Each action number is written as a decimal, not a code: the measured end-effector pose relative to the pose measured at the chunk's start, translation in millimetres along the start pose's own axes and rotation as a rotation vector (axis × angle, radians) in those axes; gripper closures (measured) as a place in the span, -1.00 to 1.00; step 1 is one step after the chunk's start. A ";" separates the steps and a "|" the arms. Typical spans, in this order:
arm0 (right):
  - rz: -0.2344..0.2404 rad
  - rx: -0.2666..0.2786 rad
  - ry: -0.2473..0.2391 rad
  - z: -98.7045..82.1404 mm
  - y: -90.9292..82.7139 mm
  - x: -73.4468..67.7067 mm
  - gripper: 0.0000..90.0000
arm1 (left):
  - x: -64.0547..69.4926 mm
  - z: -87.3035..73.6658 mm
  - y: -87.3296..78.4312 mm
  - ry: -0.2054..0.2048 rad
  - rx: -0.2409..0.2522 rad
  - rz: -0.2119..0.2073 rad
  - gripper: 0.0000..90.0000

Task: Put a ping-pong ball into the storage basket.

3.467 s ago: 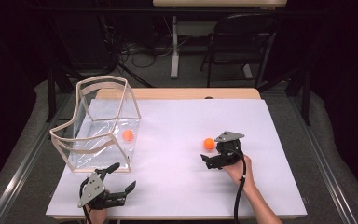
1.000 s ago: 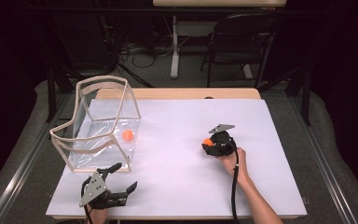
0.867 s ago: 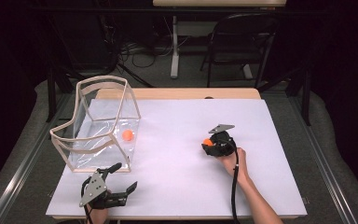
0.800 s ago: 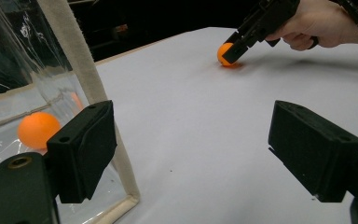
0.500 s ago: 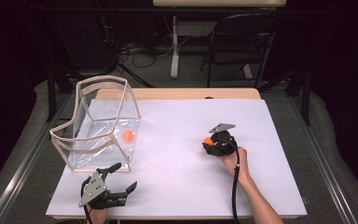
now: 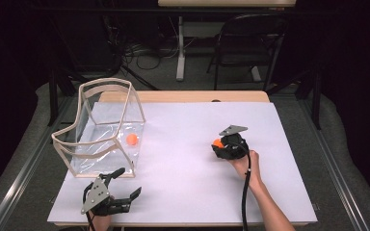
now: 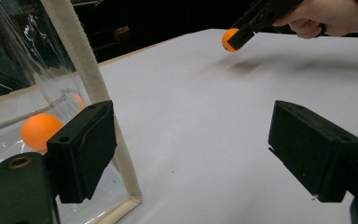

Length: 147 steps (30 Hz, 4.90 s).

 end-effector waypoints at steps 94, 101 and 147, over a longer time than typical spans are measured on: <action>-0.057 0.128 -0.070 44.5 -77.3 -11.0 0.12 | -0.3 -1.1 2.9 -0.001 -0.009 0.004 -0.66; -0.060 0.137 -0.077 50.3 -80.6 -11.9 0.12 | 0.0 -1.1 3.2 -0.004 -0.008 0.004 -0.66; -0.040 0.201 -0.133 88.5 -87.3 -21.8 0.12 | -0.7 -0.5 2.2 0.003 -0.004 0.001 -0.66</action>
Point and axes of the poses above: each handheld gripper's, and its own axes: y roughly forward along the jaws, z roughly out of its top, x roughly to its right, the point moved 1 cm from there along y, roughly forward along the jaws, and after that the axes turned 9 degrees about -y, right-handed, at the moved point
